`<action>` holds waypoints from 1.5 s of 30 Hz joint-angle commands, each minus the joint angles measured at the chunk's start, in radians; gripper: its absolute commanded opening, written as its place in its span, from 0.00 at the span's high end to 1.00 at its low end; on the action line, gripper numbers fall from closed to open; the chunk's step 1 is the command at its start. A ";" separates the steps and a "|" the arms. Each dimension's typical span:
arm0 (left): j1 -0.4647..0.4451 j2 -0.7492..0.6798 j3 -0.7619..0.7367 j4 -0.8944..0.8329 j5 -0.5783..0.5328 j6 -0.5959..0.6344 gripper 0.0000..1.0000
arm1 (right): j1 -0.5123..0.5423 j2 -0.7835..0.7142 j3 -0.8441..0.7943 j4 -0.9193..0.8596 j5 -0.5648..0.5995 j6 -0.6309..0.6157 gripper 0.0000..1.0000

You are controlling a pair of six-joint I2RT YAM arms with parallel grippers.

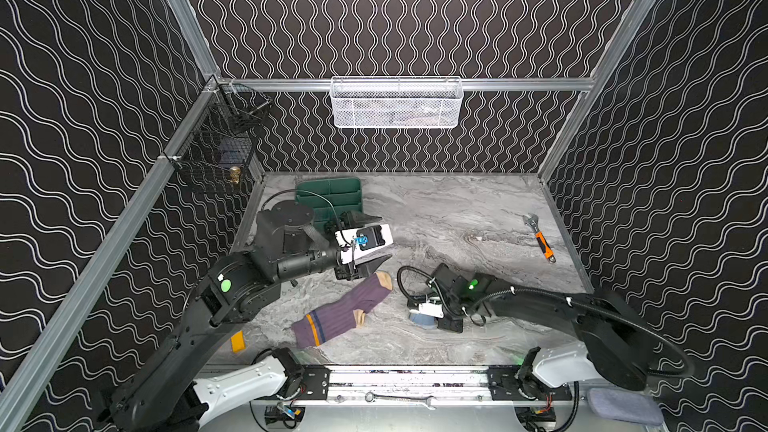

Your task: Roll the socks

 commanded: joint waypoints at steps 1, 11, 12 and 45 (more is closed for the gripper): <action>-0.048 0.059 -0.022 -0.126 -0.016 0.148 0.24 | -0.041 0.096 0.037 -0.089 -0.141 0.006 0.99; -0.395 0.235 -0.463 0.174 -0.389 0.199 0.30 | -0.174 0.288 0.122 -0.023 -0.190 -0.052 1.00; -0.405 0.236 -0.519 0.232 -0.397 0.190 0.30 | -0.183 0.294 0.125 -0.023 -0.193 -0.060 1.00; -0.407 0.723 -0.643 0.597 -0.517 0.050 1.00 | -0.231 0.171 0.096 0.034 -0.248 -0.062 0.72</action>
